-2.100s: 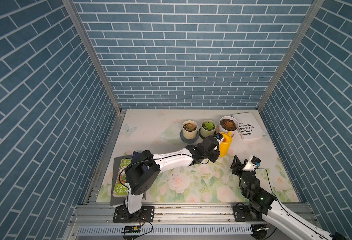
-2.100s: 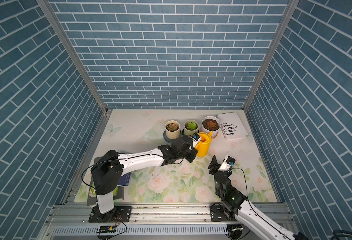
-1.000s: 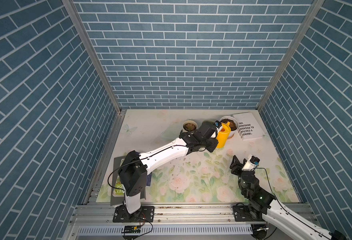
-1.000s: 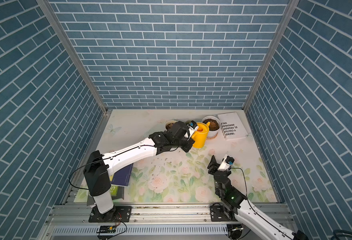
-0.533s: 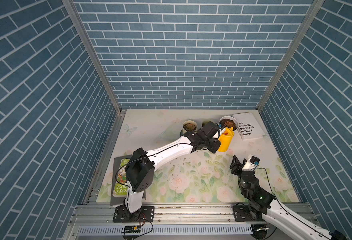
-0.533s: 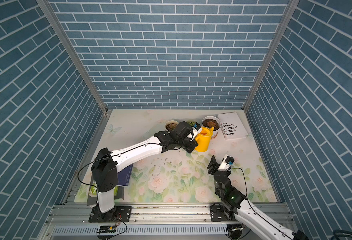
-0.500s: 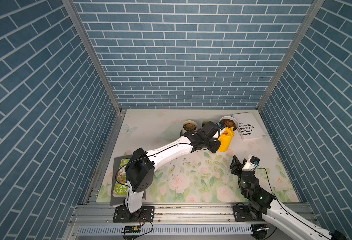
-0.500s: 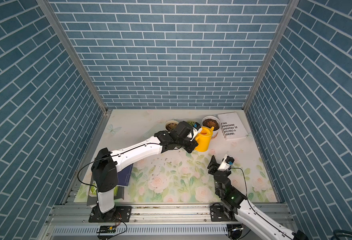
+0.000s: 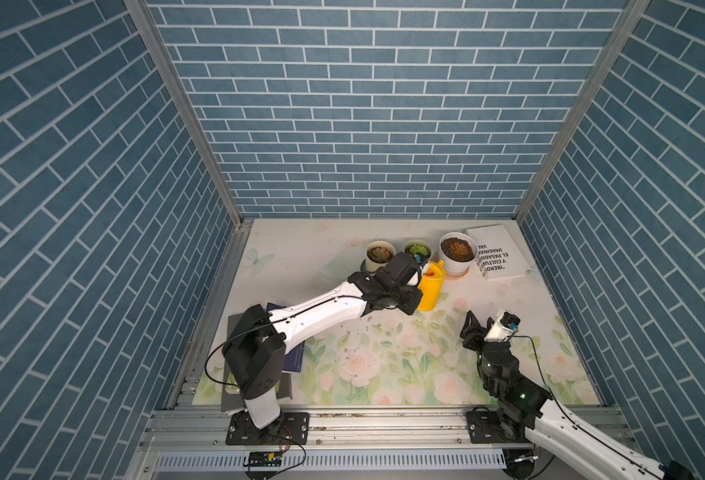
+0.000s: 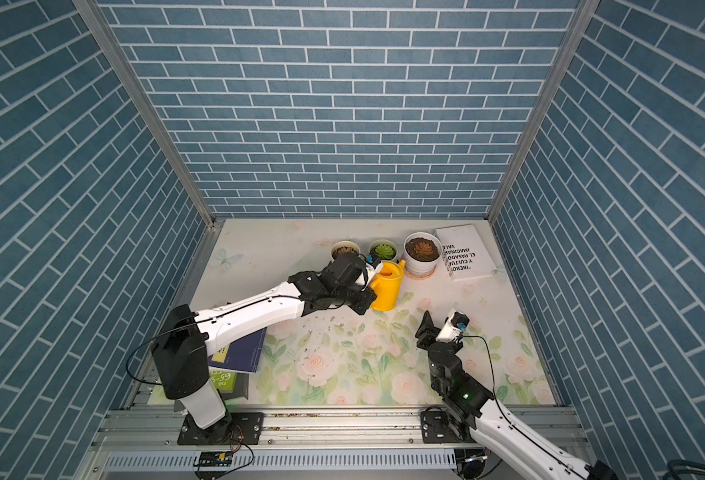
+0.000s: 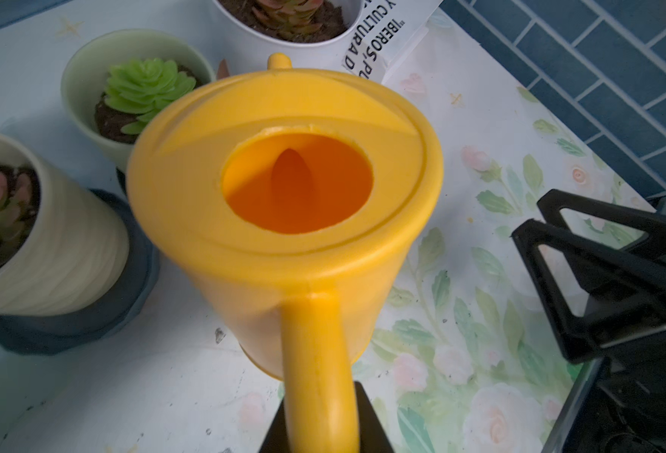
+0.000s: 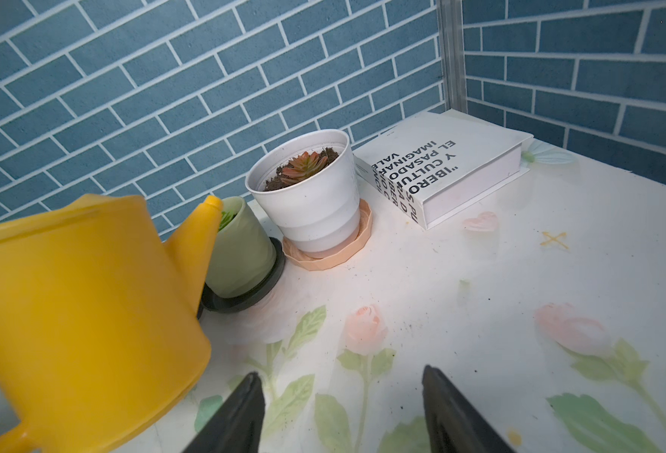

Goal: Water the succulent around the soil edge
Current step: Water the soil of the potted plant with water, then place the watering can at the center of the board.

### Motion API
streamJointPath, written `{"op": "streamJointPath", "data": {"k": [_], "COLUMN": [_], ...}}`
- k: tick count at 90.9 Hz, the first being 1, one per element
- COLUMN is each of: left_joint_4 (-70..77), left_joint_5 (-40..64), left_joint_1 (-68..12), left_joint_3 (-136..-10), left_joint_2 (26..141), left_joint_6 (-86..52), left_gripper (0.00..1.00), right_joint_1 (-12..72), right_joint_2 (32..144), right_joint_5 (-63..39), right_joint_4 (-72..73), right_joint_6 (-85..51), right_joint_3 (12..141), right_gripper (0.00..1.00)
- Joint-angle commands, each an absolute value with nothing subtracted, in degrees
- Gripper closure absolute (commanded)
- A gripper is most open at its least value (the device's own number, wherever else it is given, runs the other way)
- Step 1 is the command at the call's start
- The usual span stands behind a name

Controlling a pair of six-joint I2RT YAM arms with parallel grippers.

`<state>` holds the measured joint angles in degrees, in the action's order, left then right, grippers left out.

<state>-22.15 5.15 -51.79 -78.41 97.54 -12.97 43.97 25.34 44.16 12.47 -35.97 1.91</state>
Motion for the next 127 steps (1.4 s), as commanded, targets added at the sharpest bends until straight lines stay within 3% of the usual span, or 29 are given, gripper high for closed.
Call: {"op": "streamJointPath", "data": {"k": [1, 77, 112, 127], "left_joint_4": [-18.3, -16.4, 0.1, 8.0], "left_joint_5": [2.5, -6.2, -13.5, -15.7], "left_joint_1": [-50.1, -42.7, -44.1, -48.1], "left_joint_3": [-75.0, -56.0, -40.6, -35.7], "left_joint_2": [92.6, 74.2, 71.1, 72.4], "left_joint_6": [-15.0, -20.1, -24.3, -25.1], "left_gripper": [1.00, 1.00, 1.00, 1.00], "right_joint_1": [43.8, 43.8, 43.8, 43.8], "right_joint_2": [25.2, 25.9, 26.3, 25.9], "right_joint_5": [44.3, 44.8, 40.7, 38.3], "right_joint_4": [13.6, 14.3, 19.2, 21.1], "right_joint_6": [-35.1, -34.7, -31.5, -29.9], "right_joint_3": [1.2, 1.3, 0.0, -0.2], "right_gripper": [0.33, 0.33, 0.33, 0.33]}}
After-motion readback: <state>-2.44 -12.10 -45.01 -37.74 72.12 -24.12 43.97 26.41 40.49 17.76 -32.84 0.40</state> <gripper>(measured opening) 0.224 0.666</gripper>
